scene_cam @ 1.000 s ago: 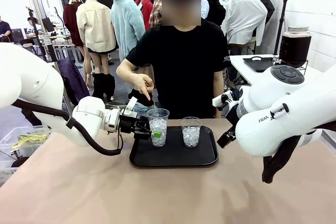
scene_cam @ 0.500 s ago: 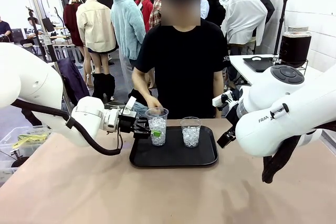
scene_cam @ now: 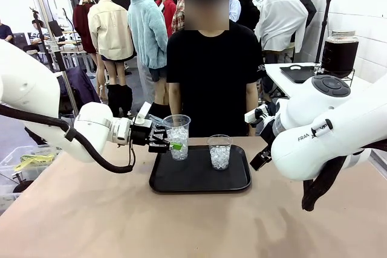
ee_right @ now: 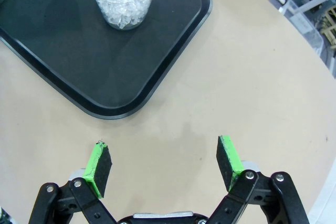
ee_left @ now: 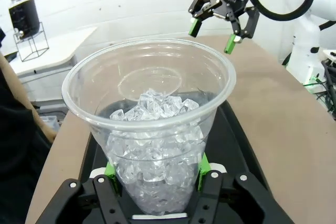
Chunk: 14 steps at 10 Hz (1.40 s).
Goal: Pour the drink into the iced cup.
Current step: Pick up the iced cup indicated by the human and present it to them, then open the gripper to release the iced cup you were holding.
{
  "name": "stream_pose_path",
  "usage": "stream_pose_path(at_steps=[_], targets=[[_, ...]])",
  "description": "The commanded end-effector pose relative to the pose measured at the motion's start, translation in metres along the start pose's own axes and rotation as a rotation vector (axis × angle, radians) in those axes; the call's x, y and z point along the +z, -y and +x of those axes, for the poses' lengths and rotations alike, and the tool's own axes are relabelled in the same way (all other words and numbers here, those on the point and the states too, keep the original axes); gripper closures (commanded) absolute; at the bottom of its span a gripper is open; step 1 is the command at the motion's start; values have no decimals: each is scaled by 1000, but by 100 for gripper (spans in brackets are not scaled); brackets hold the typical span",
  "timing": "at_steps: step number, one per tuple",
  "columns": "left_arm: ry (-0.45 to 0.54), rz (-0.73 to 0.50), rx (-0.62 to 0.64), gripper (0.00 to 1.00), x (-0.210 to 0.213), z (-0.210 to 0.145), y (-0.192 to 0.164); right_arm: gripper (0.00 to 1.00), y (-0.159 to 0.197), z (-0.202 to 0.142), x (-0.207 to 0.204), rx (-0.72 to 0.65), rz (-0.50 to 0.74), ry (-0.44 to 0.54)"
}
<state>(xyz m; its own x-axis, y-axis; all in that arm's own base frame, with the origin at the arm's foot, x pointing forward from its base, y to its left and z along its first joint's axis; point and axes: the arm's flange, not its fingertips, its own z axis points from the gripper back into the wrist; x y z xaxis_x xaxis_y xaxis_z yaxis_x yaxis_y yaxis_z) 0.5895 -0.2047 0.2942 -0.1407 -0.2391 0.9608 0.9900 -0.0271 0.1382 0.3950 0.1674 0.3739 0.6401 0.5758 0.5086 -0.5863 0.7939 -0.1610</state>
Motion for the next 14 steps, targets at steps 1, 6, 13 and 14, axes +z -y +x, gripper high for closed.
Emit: stream_pose_path(at_steps=[1, 6, 13, 14], targets=[[38, 8, -39, 36, 9, 12, 11, 0, 0, 0, 0, 0, 1, 0], [4, 4, -29, 36, 10, 19, 9, 0, 0, 0, 0, 0, 1, 0], [-16, -14, -31, 36, 11, 26, -20, 0, 0, 0, 0, 0, 1, 0], [-4, -19, -38, 36, 10, 33, -31, 0, 0, 0, 0, 0, 1, 0]])
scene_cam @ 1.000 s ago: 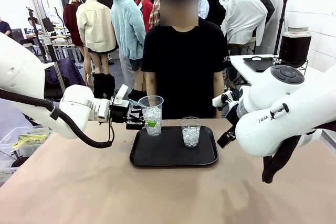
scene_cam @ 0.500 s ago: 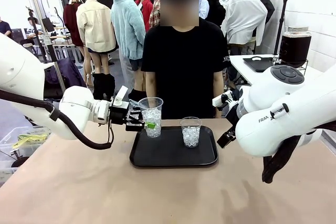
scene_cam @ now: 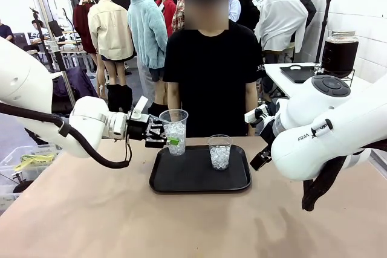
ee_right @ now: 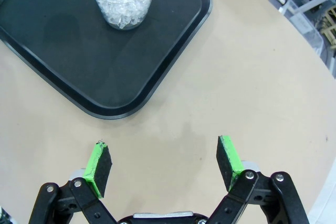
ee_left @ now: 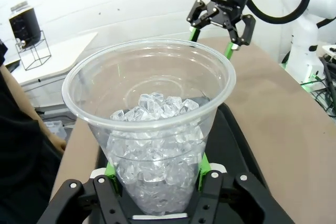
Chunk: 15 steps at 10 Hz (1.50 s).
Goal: Pour the drink into the iced cup.
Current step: Open the gripper to release the iced cup you were holding.
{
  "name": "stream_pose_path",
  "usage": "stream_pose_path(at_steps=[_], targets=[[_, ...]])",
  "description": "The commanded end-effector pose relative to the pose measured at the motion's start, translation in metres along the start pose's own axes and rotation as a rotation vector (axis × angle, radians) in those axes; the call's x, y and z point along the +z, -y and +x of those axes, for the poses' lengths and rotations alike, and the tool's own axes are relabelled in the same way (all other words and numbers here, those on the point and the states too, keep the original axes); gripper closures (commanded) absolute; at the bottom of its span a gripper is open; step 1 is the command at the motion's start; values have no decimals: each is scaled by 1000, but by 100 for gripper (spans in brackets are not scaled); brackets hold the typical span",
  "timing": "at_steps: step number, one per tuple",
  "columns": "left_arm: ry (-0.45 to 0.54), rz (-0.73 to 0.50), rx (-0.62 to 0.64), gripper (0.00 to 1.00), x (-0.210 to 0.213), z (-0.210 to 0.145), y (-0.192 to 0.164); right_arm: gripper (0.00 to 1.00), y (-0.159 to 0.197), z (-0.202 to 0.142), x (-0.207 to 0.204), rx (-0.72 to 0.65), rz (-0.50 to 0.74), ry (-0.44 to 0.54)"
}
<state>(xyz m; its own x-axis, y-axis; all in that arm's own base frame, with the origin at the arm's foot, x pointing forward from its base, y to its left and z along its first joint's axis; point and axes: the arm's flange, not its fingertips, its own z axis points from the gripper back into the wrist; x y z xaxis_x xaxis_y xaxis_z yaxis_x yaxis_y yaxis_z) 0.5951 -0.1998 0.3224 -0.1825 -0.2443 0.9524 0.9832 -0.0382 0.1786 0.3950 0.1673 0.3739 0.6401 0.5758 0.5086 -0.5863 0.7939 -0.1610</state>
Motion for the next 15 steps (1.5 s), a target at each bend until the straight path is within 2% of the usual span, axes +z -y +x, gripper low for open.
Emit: stream_pose_path(at_steps=[1, 4, 7, 8, 15], targets=[[15, -6, -4, 36, -3, 11, -32, 0, 0, 0, 0, 0, 1, 0], [65, 22, 24, 36, -4, 10, -54, 0, 0, 0, 0, 0, 1, 0], [85, 34, 9, 36, -5, 13, -52, 0, 0, 0, 0, 0, 1, 0], [30, 25, 15, 36, -5, 4, -48, 0, 0, 0, 0, 0, 1, 0], [30, 25, 15, 36, -5, 4, -48, 0, 0, 0, 0, 0, 1, 0]])
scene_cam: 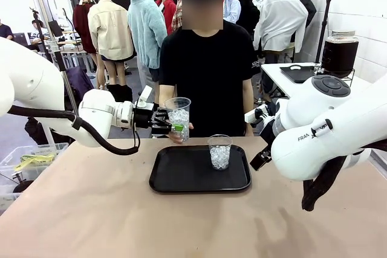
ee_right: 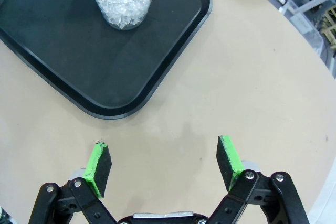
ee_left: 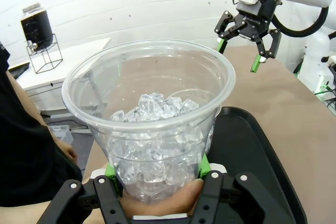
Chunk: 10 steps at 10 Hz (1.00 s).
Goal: Pour the drink into the iced cup.
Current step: Open the gripper to release the iced cup you were holding, then pick up the iced cup indicated by the human and present it to them.
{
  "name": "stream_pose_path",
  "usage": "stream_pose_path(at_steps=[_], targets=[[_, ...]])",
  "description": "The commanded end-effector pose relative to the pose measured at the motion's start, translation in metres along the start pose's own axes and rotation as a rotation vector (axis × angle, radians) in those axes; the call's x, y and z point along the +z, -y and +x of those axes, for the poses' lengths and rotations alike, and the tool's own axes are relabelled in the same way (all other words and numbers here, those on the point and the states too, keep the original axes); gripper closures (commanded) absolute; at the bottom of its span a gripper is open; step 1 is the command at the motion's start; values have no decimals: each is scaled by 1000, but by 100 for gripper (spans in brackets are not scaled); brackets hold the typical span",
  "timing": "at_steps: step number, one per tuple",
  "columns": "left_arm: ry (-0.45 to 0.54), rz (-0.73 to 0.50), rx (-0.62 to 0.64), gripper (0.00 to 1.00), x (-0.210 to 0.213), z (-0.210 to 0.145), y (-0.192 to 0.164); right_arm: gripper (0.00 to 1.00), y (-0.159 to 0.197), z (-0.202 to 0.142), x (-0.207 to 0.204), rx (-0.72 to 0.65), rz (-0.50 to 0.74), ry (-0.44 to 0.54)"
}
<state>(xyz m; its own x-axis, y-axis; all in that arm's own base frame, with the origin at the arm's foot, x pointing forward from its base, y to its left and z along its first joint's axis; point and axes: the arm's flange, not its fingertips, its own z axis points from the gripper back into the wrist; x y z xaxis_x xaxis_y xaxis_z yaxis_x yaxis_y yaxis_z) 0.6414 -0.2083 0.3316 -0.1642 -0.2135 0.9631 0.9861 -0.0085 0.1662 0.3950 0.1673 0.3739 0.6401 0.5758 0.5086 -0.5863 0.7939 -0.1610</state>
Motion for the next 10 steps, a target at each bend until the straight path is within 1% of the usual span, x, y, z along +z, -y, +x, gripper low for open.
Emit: stream_pose_path(at_steps=[1, 9, 10], targets=[[-2, -1, -4, 36, 1, 1, -1, 0, 0, 0, 0, 0, 1, 0], [1, 4, -5, 36, 2, 2, -2, 0, 0, 0, 0, 0, 1, 0], [1, 12, 4, 24, 1, 3, -1, 0, 0, 0, 0, 0, 1, 0]])
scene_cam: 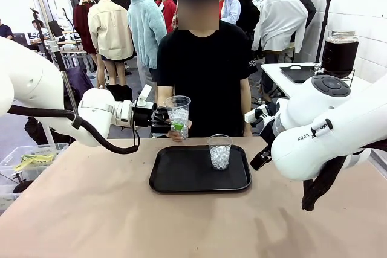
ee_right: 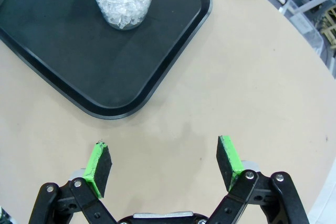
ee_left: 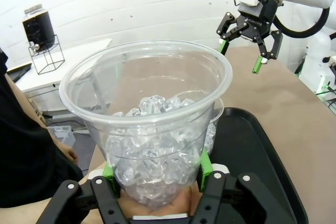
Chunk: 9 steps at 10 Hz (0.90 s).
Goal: Pour the drink into the iced cup.
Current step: Pick up the iced cup indicated by the human and present it to them.
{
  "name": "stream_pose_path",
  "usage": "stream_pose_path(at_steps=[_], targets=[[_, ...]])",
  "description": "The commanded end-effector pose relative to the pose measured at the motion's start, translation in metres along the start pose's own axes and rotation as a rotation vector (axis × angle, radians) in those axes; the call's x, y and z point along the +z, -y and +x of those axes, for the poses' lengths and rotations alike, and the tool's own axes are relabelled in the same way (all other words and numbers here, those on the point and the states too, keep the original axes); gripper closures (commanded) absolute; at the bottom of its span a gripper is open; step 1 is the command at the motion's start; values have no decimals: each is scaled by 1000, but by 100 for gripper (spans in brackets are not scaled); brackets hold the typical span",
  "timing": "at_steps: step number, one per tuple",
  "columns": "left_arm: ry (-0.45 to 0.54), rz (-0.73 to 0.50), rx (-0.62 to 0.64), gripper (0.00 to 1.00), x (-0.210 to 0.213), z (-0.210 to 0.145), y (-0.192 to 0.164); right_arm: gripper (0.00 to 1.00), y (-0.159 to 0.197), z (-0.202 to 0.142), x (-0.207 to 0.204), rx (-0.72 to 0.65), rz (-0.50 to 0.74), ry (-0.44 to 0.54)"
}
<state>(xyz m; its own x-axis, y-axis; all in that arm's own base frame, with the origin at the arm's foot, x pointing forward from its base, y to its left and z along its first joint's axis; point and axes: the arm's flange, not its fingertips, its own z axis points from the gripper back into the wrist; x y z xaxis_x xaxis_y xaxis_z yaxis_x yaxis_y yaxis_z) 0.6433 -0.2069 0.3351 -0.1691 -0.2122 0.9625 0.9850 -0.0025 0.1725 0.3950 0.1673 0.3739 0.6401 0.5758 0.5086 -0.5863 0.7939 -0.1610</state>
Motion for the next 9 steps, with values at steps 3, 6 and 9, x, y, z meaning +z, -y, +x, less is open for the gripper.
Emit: stream_pose_path(at_steps=[3, 6, 9], targets=[[7, 15, 12, 0, 3, 6, 7, 0, 0, 0, 0, 0, 1, 0], [21, 36, 3, 0, 13, 10, 11, 0, 0, 0, 0, 0, 1, 0], [11, 90, 13, 0, 49, 16, 21, 0, 0, 0, 0, 0, 1, 0]])
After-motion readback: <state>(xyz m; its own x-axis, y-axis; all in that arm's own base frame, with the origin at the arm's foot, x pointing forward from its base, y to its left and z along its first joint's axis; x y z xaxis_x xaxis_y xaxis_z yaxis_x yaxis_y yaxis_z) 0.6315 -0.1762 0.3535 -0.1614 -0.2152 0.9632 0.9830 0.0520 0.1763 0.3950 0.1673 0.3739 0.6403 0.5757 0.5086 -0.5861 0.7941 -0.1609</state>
